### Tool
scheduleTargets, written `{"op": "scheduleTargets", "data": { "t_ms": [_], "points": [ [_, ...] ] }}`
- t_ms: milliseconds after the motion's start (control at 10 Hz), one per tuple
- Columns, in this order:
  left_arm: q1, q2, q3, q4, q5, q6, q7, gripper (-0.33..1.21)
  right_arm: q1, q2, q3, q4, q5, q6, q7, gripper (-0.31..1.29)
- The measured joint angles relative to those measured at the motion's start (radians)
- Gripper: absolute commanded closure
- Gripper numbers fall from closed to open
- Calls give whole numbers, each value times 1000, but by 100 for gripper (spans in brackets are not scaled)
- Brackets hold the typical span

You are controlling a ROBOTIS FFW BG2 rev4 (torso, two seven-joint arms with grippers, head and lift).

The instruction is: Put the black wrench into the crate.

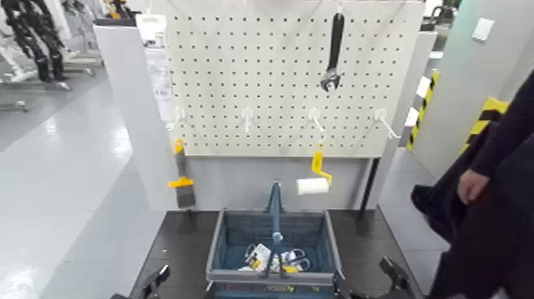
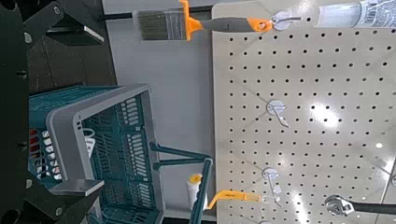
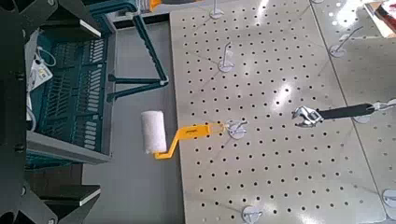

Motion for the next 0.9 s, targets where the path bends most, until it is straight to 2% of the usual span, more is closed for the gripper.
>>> {"op": "scheduleTargets", "data": {
  "t_ms": [200, 300, 600, 900],
  "points": [
    [-2, -1, -1, 1, 0, 1, 0, 21, -19, 1, -13, -23, -9, 49, -30, 15],
    [-4, -1, -2, 2, 1, 1, 0, 21, -39, 2, -30, -33, 2, 80, -39, 15],
    [-14, 1, -10, 4, 5, 4, -1, 21, -140, -6, -63, -28, 11, 153, 15, 13],
    [-25, 8, -22, 8, 13, 4, -3, 21, -262, -8, -90, 8, 12, 186, 80, 13]
  ]
}}
